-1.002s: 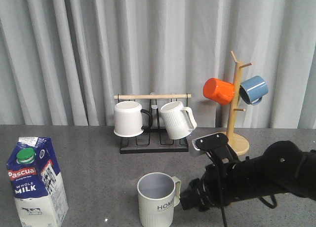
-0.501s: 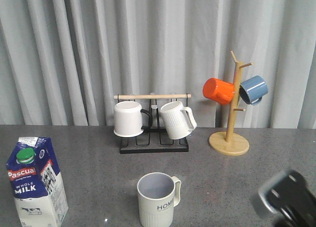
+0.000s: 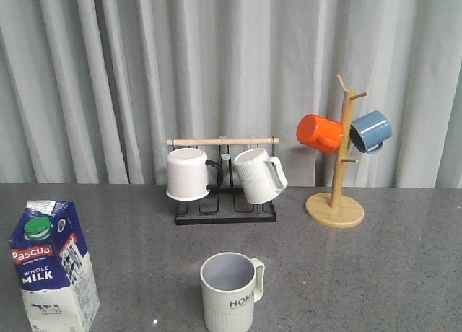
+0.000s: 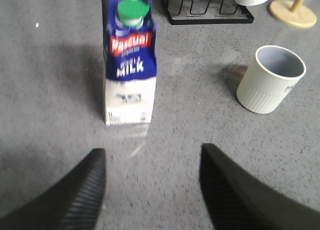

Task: Place milk next to cup
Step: 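Release the mug and withdraw the right gripper, then lower the left gripper onto the top of the milk carton and grasp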

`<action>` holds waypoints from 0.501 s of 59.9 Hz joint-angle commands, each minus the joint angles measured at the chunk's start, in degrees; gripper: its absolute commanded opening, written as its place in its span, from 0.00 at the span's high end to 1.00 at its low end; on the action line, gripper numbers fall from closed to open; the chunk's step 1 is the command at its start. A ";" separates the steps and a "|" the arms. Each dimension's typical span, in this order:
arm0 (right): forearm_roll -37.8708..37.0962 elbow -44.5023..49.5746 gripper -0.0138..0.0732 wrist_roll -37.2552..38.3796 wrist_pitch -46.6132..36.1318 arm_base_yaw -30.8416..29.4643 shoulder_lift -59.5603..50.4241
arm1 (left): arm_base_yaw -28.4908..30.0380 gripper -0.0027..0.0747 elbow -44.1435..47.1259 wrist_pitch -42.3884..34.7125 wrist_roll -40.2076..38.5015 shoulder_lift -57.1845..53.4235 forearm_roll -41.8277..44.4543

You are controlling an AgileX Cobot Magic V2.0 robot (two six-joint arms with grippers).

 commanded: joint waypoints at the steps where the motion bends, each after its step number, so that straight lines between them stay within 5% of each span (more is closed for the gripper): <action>1: 0.13 -0.70 0.85 1.03 -2.66 -0.03 -0.11 | -0.17 0.31 -8.49 0.15 1.90 6.50 -0.61; 30: 0.84 -0.92 0.85 1.99 -2.72 -0.03 -0.23 | -0.17 0.23 -48.30 16.18 1.71 37.68 -0.55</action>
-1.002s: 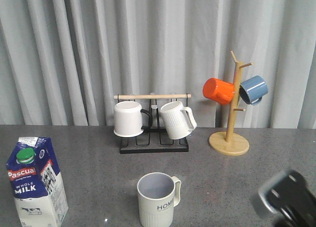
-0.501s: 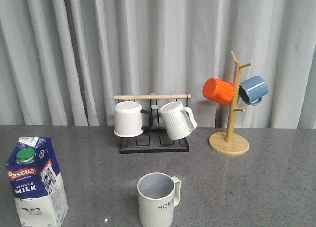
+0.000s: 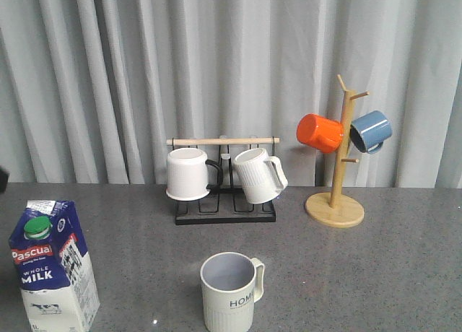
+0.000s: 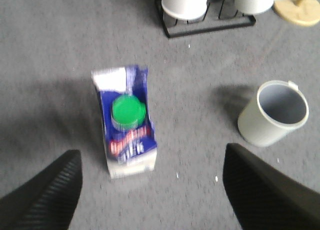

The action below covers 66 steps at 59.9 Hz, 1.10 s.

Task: Place milk next to cup
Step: 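Lower the left gripper onto the top of the milk carton and grasp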

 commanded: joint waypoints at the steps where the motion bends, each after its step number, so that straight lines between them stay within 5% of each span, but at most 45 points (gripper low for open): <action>1: 1.26 -1.67 0.85 -0.07 -2.49 -0.03 0.03 | -0.17 0.23 -7.91 0.20 -0.50 4.78 -0.55; 66: 1.21 -1.67 0.85 -0.07 -2.26 -0.03 0.03 | -0.17 0.24 -12.01 2.80 -3.58 24.50 0.99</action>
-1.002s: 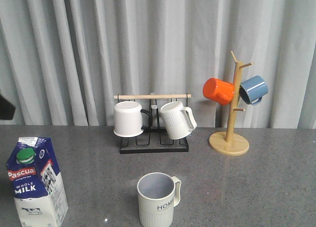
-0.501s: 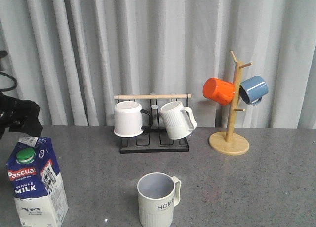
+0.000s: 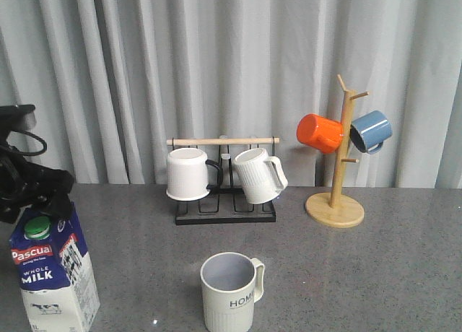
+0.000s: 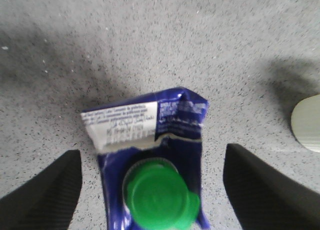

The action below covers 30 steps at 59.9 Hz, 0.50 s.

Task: Place milk next to cup
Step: 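Lower the left gripper onto the top of the milk carton and grasp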

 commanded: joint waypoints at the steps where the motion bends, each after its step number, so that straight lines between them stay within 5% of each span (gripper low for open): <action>1: 0.99 -1.67 0.85 -0.14 -2.38 -0.03 0.03 | -0.17 0.24 -1.68 -1.05 -0.49 -0.96 -1.07; 20: 0.87 -1.67 0.85 -0.14 -2.51 -0.03 0.03 | -0.17 0.25 -1.68 -1.05 -0.33 3.40 -1.13; 30: 0.86 -1.67 0.85 -0.14 -2.72 -0.03 0.03 | -0.17 0.34 -1.68 -1.05 -0.33 4.05 -1.13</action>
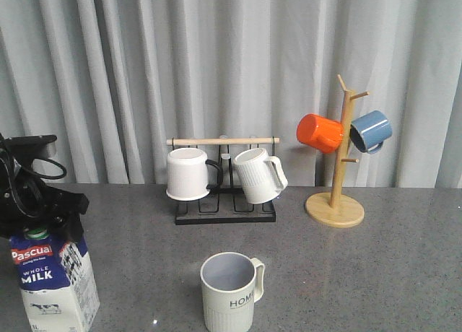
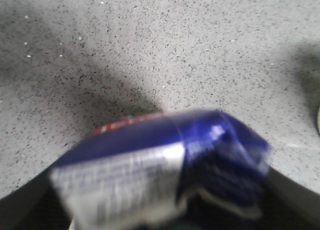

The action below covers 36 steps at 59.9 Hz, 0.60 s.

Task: Place milk next to cup
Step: 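Lower the left gripper onto the top of the milk carton and grasp, then lift the milk carton with the left gripper and carry it beside the mug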

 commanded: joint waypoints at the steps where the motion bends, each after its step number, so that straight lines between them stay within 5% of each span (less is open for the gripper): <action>1: 0.86 -1.67 0.85 -0.14 -2.78 -0.03 0.03 | -0.17 0.35 -1.68 -0.60 -0.33 -2.49 -1.03; 20: 0.81 -1.67 0.85 -0.14 -2.78 -0.03 0.03 | -0.17 0.69 -1.79 -0.60 -0.33 -2.94 -1.45; 36: 0.81 -1.67 0.85 -0.20 -2.78 -0.03 0.03 | -0.17 0.84 -1.85 -3.01 1.79 -7.25 -10.28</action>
